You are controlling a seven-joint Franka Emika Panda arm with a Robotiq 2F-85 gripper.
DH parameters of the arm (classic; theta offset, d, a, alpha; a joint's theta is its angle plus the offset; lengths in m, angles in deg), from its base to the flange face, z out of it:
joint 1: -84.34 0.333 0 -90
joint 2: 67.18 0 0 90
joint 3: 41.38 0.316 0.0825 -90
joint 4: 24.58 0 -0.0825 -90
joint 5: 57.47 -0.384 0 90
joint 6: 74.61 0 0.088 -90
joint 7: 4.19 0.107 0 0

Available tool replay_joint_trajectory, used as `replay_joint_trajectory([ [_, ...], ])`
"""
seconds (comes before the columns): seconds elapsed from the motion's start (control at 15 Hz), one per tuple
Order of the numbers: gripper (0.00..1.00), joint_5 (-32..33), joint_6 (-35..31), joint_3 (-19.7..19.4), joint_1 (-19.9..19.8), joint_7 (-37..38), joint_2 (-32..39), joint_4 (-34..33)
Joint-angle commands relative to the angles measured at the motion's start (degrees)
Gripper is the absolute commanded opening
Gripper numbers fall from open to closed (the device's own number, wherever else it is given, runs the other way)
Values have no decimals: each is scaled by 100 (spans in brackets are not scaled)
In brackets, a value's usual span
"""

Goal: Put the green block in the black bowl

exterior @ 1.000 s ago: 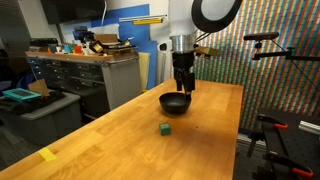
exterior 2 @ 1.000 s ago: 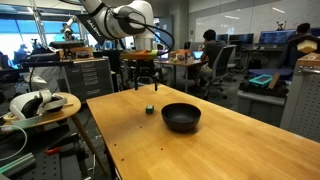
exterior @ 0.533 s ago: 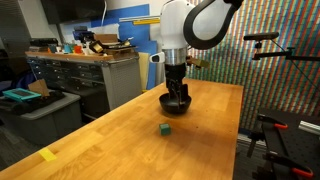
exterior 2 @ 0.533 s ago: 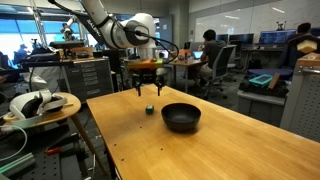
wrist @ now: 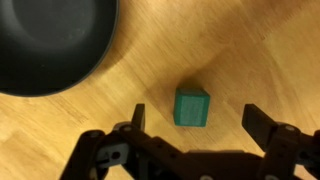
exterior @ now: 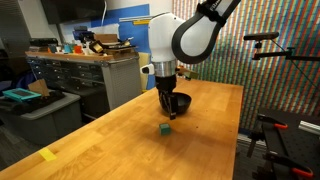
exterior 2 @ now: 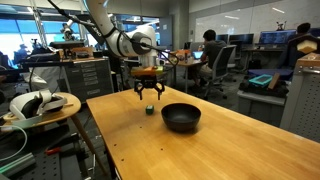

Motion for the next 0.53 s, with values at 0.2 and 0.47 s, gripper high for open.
replay_joint_trajectory([
  [0.2, 100, 60, 160, 54, 86, 138, 503, -493],
  [0.47, 100, 43, 216, 22, 59, 165, 781, -672],
])
